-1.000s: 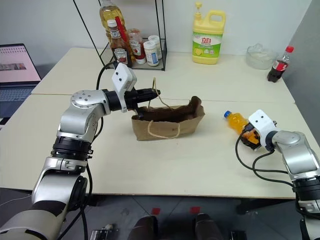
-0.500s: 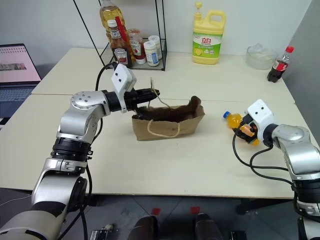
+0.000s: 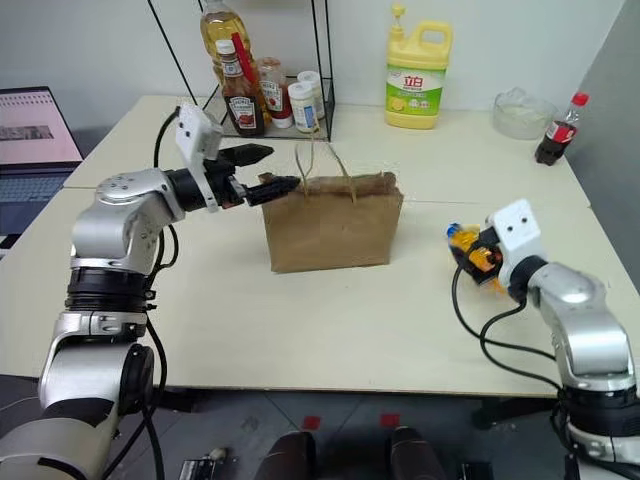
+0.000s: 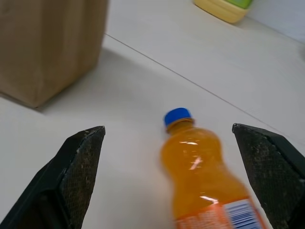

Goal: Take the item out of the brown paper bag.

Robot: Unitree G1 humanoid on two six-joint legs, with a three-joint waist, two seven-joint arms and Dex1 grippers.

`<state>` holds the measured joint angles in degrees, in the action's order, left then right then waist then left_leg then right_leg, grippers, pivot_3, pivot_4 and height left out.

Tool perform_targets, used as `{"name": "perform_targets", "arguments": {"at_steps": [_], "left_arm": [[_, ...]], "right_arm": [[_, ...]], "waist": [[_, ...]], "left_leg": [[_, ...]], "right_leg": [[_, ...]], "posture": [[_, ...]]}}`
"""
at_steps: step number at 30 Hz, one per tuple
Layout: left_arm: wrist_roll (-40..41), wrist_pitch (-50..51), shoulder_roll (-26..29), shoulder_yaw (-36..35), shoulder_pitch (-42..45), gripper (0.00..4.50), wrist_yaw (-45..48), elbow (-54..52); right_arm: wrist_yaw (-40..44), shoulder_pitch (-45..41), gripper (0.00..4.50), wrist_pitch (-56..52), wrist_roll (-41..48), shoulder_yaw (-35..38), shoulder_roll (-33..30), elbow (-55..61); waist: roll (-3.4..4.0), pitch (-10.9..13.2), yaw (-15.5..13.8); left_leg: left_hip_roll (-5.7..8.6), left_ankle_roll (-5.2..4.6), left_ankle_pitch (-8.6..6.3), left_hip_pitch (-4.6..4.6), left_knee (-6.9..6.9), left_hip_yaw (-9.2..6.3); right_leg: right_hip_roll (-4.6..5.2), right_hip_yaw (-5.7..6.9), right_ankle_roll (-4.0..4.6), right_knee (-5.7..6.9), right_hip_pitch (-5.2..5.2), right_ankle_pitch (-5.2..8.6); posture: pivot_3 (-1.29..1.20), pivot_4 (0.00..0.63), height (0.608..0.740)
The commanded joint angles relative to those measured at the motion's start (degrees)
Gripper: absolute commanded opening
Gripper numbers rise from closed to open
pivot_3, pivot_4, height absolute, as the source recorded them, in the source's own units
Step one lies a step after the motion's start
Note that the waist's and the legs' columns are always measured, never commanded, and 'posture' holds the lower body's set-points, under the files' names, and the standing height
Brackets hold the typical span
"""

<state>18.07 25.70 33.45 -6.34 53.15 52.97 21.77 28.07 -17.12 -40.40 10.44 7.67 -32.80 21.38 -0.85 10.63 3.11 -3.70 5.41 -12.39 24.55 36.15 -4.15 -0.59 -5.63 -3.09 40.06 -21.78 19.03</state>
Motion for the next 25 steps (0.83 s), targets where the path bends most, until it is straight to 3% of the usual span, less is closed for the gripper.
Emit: {"name": "perform_targets", "arguments": {"at_steps": [1, 6, 10, 13, 19, 25], "left_arm": [[0.75, 0.26, 1.35, -5.41, -1.74, 4.46, -7.03, -4.32], [-0.53, 1.53, 1.59, -9.56, -14.99, 4.46, -15.43, -15.35], [-0.93, 4.54, -3.55, -12.91, -31.54, 4.46, -25.49, -29.25], [-1.41, 5.24, -6.58, -12.95, -37.66, 4.46, -30.01, -34.42], [-3.95, 8.86, -17.15, -4.62, -50.66, 4.46, -39.11, -46.18], [-6.76, 8.08, -21.88, 0.88, -56.40, 4.46, -43.38, -48.36]], "right_arm": [[-3.77, 1.16, 4.50, 2.22, -0.15, 1.03, 2.60, 5.73], [-8.21, 6.75, 4.50, 3.76, -1.92, -1.44, 7.25, 12.15], [-12.75, 12.83, 4.50, 2.38, -1.50, -2.09, 13.28, 14.99], [-14.95, 14.73, 4.50, 1.48, -1.50, -1.71, 16.38, 15.47], [-20.47, 18.54, 4.50, 0.07, -3.20, -2.70, 22.32, 13.70], [-23.93, 19.59, 4.50, -0.99, -4.40, -3.34, 24.79, 13.98]], "waist": [[0.00, 0.00, 0.06], [0.07, -0.08, 0.12], [0.02, -0.13, -0.28], [-0.05, -0.13, -0.92], [-0.14, -0.21, -1.50], [-0.15, -0.22, -1.30]], "left_leg": [[0.00, 0.03, 0.01, 0.00, 0.00, 0.00], [-0.03, 0.19, 0.11, -0.07, -0.07, -0.01], [-0.03, 0.21, 0.12, -0.07, -0.05, -0.01], [-0.02, 0.17, 0.09, -0.09, -0.02, -0.04], [0.01, 0.11, 0.07, -0.58, -0.08, -0.08], [-0.02, 0.10, 0.07, -0.64, -0.13, -0.08]], "right_leg": [[0.00, 0.00, 0.00, 0.01, -0.01, 0.00], [0.00, -0.02, 0.00, 0.04, 0.02, 0.00], [0.04, -0.02, 0.00, 0.02, 0.06, 0.00], [0.05, 0.01, 0.00, 0.03, 0.10, 0.00], [0.06, 0.02, -0.01, -0.07, 0.65, 0.00], [0.00, -0.01, -0.01, -0.05, 0.60, 0.00]], "posture": [[0.00, 0.150, 0.740], [0.00, 0.150, 0.740], [0.00, 0.150, 0.740], [0.00, 0.150, 0.740], [0.00, 0.150, 0.740], [0.00, 0.150, 0.740]]}}
